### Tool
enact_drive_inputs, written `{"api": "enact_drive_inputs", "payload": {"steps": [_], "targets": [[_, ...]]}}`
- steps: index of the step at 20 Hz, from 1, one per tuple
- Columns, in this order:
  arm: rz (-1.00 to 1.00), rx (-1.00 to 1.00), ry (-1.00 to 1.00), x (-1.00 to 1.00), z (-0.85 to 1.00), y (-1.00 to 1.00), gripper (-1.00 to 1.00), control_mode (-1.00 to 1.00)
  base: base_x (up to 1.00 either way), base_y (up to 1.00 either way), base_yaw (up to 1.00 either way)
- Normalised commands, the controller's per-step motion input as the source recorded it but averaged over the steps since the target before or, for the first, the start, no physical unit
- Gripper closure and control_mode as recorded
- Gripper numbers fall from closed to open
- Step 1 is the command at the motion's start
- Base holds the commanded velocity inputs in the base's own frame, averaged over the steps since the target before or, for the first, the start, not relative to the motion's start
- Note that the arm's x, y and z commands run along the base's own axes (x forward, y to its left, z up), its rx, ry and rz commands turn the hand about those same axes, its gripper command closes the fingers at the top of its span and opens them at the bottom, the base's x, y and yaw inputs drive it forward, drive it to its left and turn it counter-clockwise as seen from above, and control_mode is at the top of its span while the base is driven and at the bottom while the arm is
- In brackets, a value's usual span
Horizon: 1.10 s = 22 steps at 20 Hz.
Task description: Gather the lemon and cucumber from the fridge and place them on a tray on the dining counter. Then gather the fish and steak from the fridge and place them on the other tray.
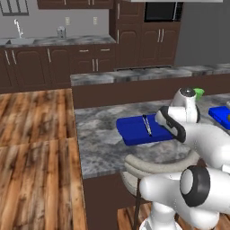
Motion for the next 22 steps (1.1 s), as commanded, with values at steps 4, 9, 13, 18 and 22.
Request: {"api": "enact_drive_inputs", "payload": {"steps": [4,9,13,18,22], "targets": [[0.0,0.0,0.07,0.64,-0.3,-0.07,1.0,-1.0,0.0,0.0,0.0],[0.0,0.0,0.04,0.54,-0.39,-0.07,1.0,-1.0,0.0,0.0,0.0],[0.0,0.0,0.0,0.18,-0.55,-0.03,1.0,-1.0,0.0,0.0,0.0],[0.0,0.0,-0.01,0.11,-0.53,0.0,1.0,-1.0,0.0,0.0,0.0],[0.0,0.0,-0.01,0.18,-0.32,0.0,1.0,-1.0,0.0,0.0,0.0]]}}
